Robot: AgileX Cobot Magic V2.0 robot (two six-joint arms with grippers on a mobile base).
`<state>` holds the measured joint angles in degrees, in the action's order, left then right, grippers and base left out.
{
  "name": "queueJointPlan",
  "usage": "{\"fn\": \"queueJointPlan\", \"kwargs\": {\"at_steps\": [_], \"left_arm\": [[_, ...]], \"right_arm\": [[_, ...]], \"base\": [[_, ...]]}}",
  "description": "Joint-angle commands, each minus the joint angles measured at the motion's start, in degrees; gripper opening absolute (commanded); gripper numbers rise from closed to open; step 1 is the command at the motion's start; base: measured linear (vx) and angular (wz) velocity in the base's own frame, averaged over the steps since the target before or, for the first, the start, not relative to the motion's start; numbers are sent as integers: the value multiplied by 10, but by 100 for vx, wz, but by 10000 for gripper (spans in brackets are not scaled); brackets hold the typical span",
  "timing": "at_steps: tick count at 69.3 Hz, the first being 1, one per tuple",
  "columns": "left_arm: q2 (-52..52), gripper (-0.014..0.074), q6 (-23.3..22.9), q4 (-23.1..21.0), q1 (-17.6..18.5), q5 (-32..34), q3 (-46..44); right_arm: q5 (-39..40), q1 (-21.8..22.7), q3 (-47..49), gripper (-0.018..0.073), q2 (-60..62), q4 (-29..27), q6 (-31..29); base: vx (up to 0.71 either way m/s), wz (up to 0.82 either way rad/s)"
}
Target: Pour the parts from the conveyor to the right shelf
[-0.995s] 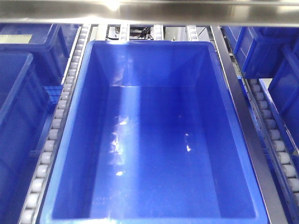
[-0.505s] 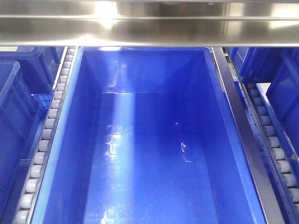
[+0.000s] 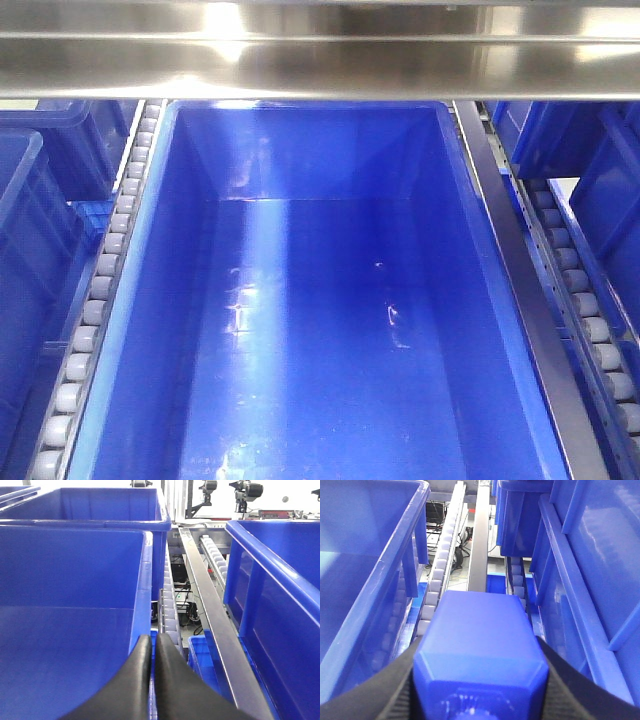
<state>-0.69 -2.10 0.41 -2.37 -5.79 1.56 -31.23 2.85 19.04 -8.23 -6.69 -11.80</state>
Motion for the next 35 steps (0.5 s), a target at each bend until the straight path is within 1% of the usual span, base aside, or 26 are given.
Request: {"fn": "queueJointPlan", "kwargs": {"at_steps": [1, 21, 35], "left_arm": [[-7, -6, -5, -4, 3, 45, -11], [-7, -6, -5, -4, 3, 45, -11], [-7, -6, -5, -4, 3, 45, -11]], "right_arm": [[45, 1, 16, -5, -7, -7, 1], [46, 1, 16, -5, -7, -7, 3], [73, 1, 16, -5, -29, -10, 17]], "base": [[0, 0], [0, 0], [0, 0]]}}
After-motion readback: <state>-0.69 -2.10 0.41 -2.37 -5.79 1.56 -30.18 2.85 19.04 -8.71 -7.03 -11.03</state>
